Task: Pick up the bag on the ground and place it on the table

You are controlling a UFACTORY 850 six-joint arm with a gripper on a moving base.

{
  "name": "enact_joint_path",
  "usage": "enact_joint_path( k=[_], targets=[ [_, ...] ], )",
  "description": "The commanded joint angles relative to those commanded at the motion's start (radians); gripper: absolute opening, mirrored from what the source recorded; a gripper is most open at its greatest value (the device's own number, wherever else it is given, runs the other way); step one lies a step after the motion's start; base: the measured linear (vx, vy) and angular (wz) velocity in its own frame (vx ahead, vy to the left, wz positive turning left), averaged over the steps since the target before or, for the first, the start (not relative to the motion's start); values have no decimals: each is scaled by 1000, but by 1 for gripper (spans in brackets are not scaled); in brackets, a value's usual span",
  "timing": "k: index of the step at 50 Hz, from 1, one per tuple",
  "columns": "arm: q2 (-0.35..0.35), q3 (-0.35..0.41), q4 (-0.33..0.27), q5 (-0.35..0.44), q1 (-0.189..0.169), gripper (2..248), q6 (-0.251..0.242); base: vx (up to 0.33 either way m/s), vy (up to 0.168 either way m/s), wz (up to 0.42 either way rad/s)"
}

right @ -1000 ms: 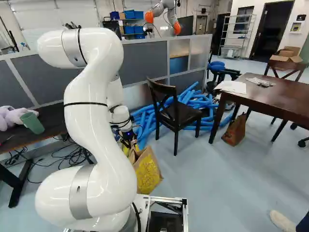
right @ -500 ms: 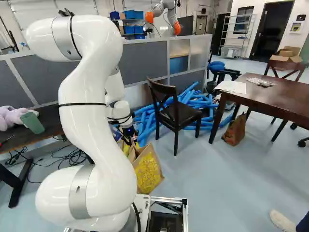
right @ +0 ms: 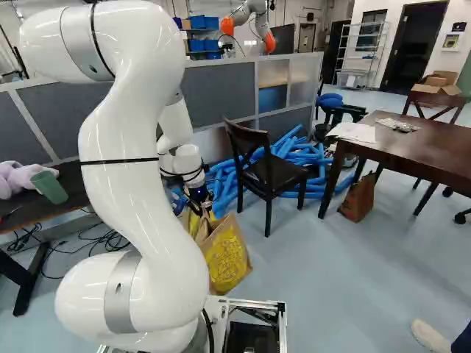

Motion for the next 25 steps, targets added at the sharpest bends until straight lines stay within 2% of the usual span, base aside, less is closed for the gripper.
enact_joint_path(
  k=[25],
  targets=[
    [100, 21, 0, -77, -39, 22, 0, 0, 0, 0]
  ],
)
